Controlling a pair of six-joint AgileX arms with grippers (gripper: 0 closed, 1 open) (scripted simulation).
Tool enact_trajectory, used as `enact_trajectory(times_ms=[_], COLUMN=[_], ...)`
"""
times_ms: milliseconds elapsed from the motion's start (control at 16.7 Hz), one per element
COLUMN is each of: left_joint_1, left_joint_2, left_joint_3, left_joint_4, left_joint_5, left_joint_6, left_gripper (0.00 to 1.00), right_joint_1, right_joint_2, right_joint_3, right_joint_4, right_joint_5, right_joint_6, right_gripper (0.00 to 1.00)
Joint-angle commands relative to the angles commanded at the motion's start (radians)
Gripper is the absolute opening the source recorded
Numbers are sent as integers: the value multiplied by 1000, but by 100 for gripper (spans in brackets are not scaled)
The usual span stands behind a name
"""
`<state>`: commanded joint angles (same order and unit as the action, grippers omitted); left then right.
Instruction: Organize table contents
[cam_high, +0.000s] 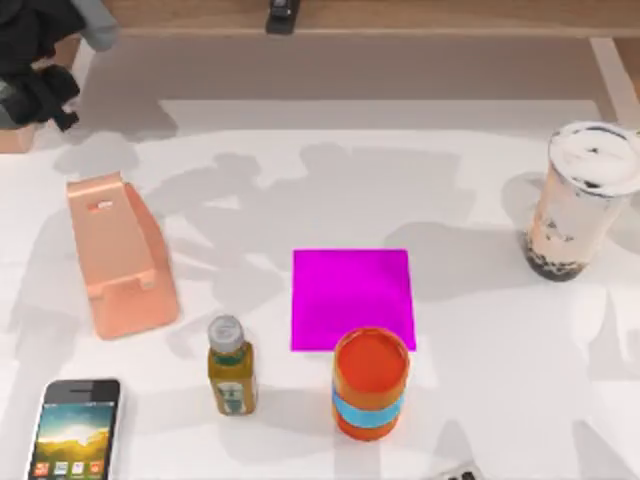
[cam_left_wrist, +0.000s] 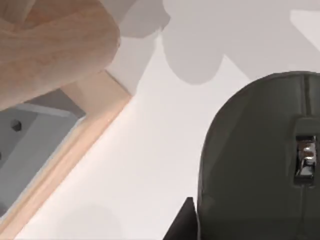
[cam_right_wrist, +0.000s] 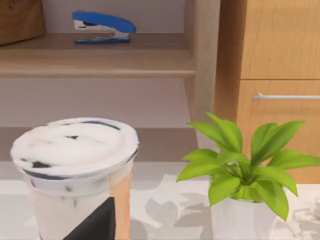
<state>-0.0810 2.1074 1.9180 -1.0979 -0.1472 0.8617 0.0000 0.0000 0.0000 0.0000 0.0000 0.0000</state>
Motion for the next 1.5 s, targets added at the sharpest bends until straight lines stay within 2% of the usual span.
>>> enact_trajectory(times_ms=[360, 540, 720, 840, 1020, 1500], left_joint_1=[-290, -430, -546, -603, -646, -648], left_joint_2=[131, 201, 246, 262, 267, 268], left_joint_3=[45, 42, 41, 46, 55, 49], left_joint_4=[-16, -39, -59, -70, -83, -74], left_joint_5=[56, 93, 126, 143, 156, 156], left_joint_6=[-796, -1110, -1349, -1462, -1550, -1557], left_gripper=[0, 0, 0, 0, 0, 0], right_joint_1=[0, 0, 0, 0, 0, 0], right_joint_2=[0, 0, 0, 0, 0, 0], right_joint_3=[0, 0, 0, 0, 0, 0], right_joint_4=[0, 0, 0, 0, 0, 0], right_joint_5=[0, 0, 0, 0, 0, 0], right_joint_6=[0, 0, 0, 0, 0, 0], right_gripper=[100, 100, 100, 100, 100, 100])
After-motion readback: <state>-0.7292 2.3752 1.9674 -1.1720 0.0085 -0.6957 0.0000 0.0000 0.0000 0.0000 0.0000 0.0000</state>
